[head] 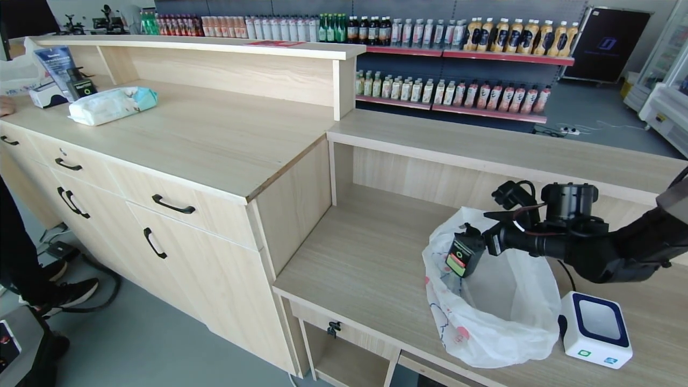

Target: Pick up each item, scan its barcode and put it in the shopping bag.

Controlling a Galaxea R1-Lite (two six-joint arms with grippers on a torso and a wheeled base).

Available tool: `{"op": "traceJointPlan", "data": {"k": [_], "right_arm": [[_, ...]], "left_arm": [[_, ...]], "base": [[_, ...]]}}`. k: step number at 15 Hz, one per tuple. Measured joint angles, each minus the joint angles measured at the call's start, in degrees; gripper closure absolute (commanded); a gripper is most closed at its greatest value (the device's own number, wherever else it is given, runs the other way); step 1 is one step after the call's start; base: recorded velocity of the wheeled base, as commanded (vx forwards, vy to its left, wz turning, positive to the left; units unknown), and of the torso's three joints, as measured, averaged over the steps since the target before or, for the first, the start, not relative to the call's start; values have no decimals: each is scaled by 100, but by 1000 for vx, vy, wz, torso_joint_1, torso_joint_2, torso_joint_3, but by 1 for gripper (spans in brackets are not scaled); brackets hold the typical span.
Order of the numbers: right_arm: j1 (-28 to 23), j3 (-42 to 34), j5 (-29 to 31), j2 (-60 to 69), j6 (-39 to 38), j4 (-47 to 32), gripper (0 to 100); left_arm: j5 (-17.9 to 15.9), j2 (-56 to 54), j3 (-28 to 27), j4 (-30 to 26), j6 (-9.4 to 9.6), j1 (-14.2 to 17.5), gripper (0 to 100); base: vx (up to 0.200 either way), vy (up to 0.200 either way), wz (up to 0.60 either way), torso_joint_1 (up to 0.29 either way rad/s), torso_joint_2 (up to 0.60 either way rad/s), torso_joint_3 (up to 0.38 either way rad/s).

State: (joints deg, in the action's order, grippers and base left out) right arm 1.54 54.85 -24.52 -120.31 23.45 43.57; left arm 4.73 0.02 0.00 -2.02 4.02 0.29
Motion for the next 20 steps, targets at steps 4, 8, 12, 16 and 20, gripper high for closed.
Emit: {"op": "traceJointPlan", "data": {"k": [4,8,12,16,20], "right_arm": [[-20,-881,27,1130,385,-330,0],[-200,-1281,32,2068,679,-455,0],[-1176,-1325,22,3144,1281,-591,0],[-2392,-1284,132,4029,1268,-1435,0],[-3045,-1869,1013,4358,1068,-1902,0]], "left_arm": [[0,0,0,0,0,-2,0],[-2,0,0,0,2,-2,0],[0,0,0,0,2,0,0],[0,0,0,0,0,-2,0],[0,0,0,2,2,0,0]], "base": [[0,0,0,0,0,0],[0,0,-300,1,0,1],[0,0,-600,2,2,2],[0,0,-600,-2,2,1],[0,0,-450,2,2,3]]}}
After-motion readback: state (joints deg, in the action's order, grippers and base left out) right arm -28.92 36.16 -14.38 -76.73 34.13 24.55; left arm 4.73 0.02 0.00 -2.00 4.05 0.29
